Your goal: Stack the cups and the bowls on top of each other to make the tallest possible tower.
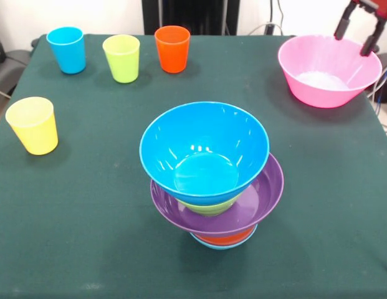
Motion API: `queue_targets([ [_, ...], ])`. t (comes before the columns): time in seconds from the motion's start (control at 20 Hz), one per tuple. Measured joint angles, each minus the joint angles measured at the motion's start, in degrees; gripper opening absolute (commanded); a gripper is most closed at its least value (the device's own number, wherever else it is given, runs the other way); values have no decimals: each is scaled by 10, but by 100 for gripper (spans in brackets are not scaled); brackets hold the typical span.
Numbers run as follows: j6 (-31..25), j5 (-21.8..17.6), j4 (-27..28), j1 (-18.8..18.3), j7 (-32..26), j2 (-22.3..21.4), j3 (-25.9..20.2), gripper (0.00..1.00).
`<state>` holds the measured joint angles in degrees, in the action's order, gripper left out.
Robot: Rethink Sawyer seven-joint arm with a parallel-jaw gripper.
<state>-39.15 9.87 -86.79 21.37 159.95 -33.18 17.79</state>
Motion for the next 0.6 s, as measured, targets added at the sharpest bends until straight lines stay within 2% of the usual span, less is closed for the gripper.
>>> queue_targets([
  [0.2,40,0,-31,0,0,5,0,100],
  [0.6,99,0,-58,0,0,21,-5,100],
])
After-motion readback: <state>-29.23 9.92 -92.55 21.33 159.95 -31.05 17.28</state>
